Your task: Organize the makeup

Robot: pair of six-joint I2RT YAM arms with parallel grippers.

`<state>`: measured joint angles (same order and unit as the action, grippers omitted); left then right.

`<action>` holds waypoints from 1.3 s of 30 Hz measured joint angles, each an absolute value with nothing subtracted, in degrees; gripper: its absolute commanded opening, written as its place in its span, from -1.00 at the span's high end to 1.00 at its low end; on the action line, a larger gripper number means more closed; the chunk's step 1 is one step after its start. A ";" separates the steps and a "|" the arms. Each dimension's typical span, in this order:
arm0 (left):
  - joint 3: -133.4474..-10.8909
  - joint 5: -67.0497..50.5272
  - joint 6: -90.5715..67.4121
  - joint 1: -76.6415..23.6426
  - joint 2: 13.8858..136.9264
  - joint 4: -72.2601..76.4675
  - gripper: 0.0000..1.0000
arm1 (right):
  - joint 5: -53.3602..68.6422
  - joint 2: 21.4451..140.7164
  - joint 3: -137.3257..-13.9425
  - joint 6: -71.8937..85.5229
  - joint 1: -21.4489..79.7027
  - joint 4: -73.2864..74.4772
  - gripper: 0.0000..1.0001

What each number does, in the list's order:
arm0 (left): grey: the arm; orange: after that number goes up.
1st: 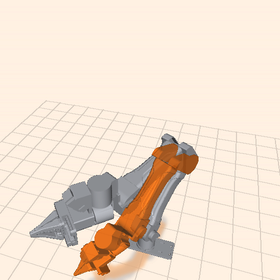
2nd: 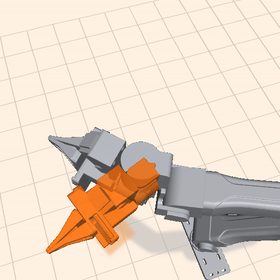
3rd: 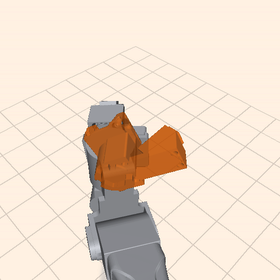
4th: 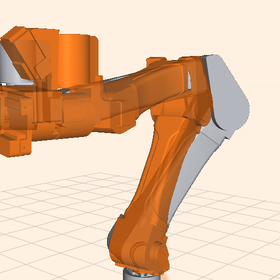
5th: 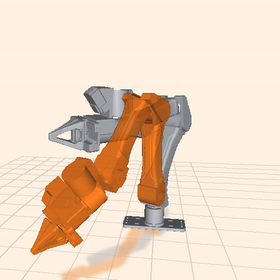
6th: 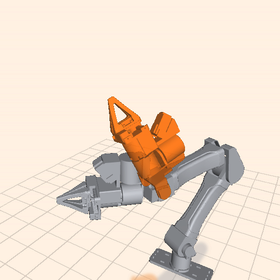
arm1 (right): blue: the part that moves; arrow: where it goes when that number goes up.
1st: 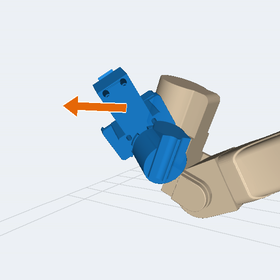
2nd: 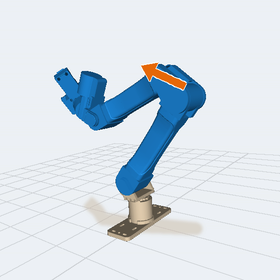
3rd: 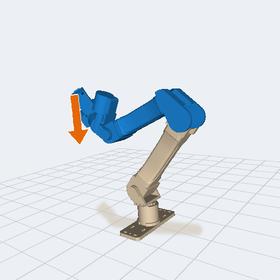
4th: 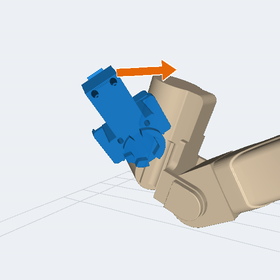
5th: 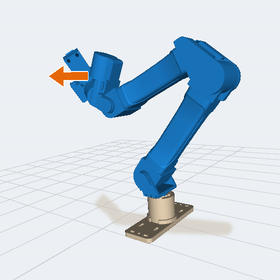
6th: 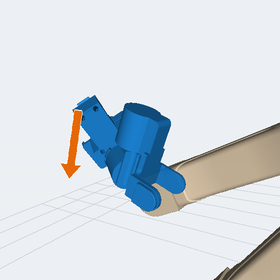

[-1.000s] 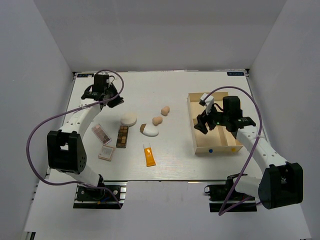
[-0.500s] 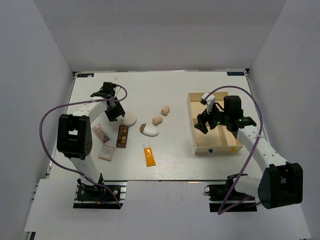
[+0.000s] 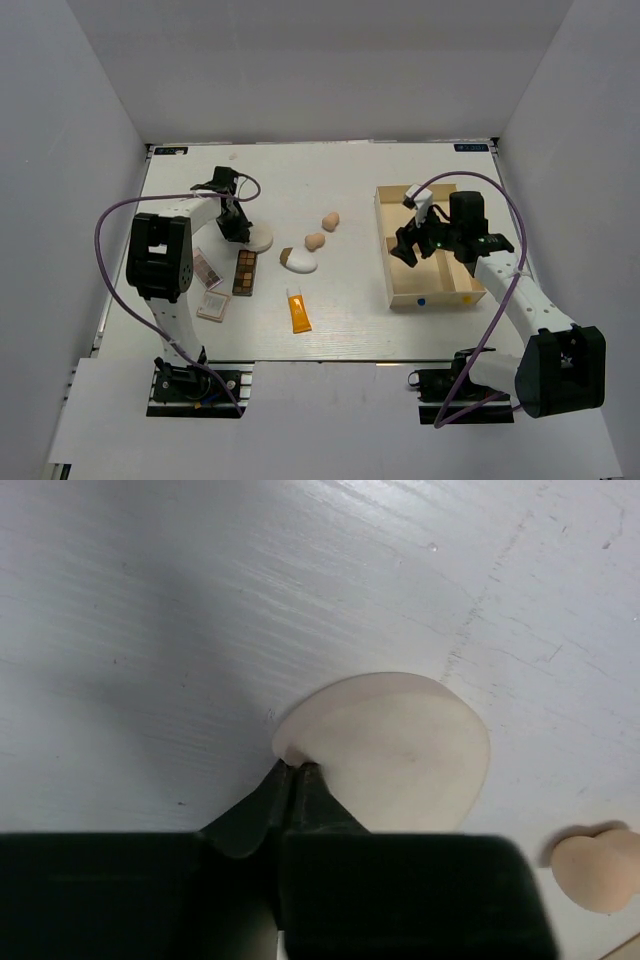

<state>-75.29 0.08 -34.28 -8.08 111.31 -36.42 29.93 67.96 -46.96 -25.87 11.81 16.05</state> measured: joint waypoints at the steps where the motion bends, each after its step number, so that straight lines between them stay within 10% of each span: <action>1: -75.31 -0.03 -34.24 -8.10 111.31 -36.45 1.00 | 29.93 67.96 -46.94 -25.85 11.73 16.05 -0.63; 12: -71.68 -7.16 -35.20 -8.58 103.31 -31.18 1.00 | 28.38 67.83 -46.02 -24.36 11.00 15.66 -0.51; 18: -71.77 -14.90 -38.17 -13.89 94.06 -22.76 1.00 | 23.16 67.83 -46.04 -18.72 9.15 11.99 0.97; 39: -113.91 -21.45 -45.95 -34.98 129.51 -11.51 1.00 | 11.44 60.38 -46.41 -8.95 2.48 5.48 1.00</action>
<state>-113.91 -21.45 -45.95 -34.98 129.51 -11.51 11.44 60.38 -46.41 -8.95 2.48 5.48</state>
